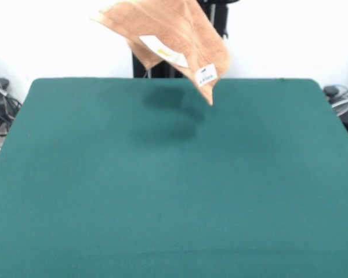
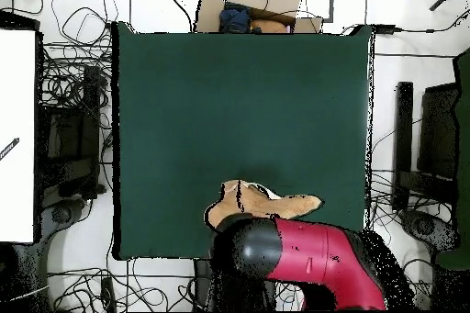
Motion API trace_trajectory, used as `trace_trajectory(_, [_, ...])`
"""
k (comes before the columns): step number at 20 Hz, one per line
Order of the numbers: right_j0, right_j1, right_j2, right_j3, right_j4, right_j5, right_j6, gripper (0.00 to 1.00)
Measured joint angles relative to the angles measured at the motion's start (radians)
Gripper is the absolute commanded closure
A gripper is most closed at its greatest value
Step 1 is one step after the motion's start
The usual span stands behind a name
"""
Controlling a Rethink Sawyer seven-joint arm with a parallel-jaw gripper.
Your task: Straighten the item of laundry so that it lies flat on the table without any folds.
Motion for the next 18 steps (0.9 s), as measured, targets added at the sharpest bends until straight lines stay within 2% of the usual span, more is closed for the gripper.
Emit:
trace_trajectory(11, [0.069, 0.118, 0.021, 0.019, -0.031, -0.137, 0.000, 1.00])
trace_trajectory(18, [0.105, 0.186, 0.038, 0.016, -0.031, -0.164, 0.000, 1.00])
